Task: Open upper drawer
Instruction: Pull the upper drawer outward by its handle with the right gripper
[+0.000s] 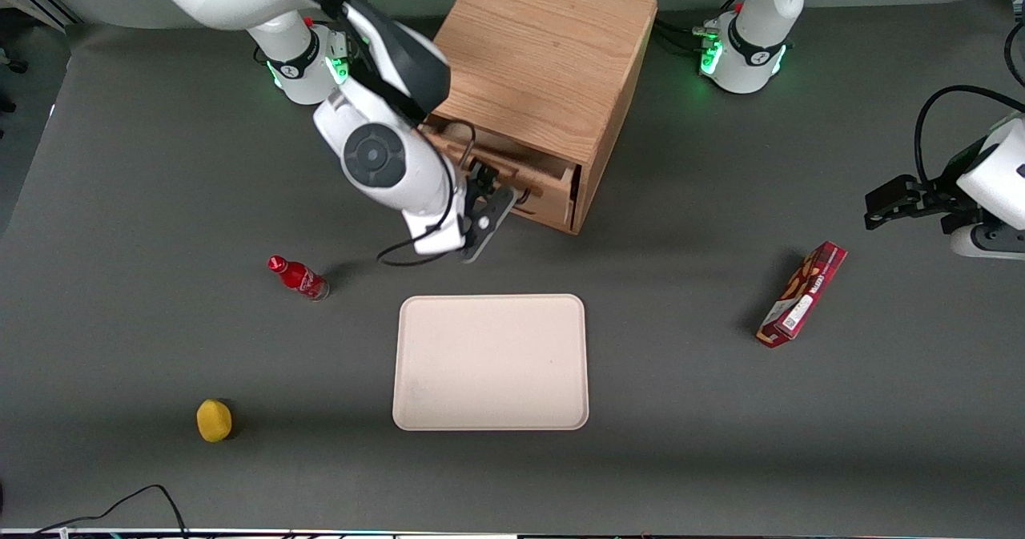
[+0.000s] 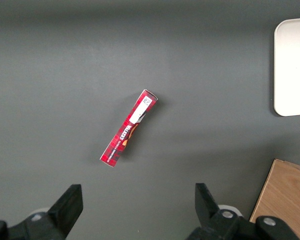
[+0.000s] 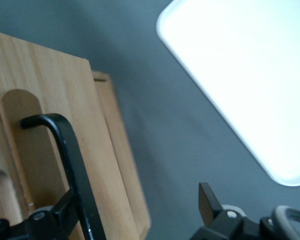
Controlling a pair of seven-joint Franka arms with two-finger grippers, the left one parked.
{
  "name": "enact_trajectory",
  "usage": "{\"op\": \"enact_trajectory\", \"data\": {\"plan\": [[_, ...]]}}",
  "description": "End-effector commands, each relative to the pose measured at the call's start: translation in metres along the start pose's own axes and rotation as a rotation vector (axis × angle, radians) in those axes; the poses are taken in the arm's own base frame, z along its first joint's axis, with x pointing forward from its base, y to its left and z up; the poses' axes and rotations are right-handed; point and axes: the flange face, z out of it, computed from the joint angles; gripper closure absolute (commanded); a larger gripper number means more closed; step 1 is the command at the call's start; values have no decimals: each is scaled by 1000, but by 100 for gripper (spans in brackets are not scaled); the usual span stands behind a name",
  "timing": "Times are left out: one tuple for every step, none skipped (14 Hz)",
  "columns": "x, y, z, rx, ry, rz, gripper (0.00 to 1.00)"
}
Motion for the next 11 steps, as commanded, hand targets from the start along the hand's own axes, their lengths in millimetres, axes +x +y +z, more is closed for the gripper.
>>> {"op": "enact_trajectory", "data": {"plan": [[19, 28, -1, 4, 5, 5, 0], [22, 34, -3, 2, 7, 5, 0], [24, 43, -1, -7, 0, 7, 0], [26, 52, -1, -8, -11, 13, 0], [28, 66, -3, -11, -12, 27, 0], [29, 77, -7, -18, -11, 34, 0], [29, 89, -9, -24, -4, 20, 0], [28, 100, -14, -34, 5, 8, 0], [27, 110, -16, -43, 10, 1, 0], [26, 119, -22, -53, 19, -5, 0], [25, 127, -21, -53, 21, -10, 0]]}}
